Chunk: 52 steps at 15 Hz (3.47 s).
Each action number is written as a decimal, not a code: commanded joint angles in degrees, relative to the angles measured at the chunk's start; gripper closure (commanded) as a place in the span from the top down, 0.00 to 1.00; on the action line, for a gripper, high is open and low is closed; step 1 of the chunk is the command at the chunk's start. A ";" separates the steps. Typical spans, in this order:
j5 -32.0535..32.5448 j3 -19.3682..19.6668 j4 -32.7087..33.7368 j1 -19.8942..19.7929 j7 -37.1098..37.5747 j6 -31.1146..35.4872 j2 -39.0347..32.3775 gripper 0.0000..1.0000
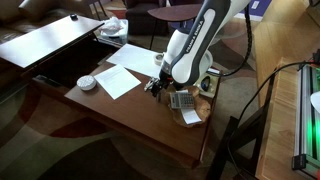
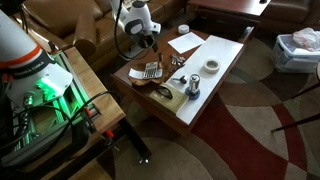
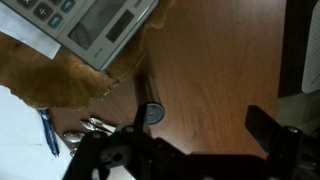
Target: Pick up the metal cylinder and move it forward onto the book in the top right corner of the table
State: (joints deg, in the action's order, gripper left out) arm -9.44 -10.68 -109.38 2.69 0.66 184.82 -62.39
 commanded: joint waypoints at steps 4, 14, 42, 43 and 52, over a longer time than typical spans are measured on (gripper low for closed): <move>0.77 3.73 3.94 3.75 2.76 7.12 -4.50 1.00; -1.01 11.27 13.54 12.03 5.14 9.71 -13.38 1.00; -2.21 17.22 12.63 17.90 7.24 -1.35 -9.19 0.12; -0.64 14.17 10.41 14.37 5.56 -1.75 -5.90 0.12; -1.25 19.13 -8.88 7.58 8.70 -5.33 17.52 0.12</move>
State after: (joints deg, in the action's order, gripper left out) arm -9.98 3.81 -109.86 8.95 6.76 182.42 -52.22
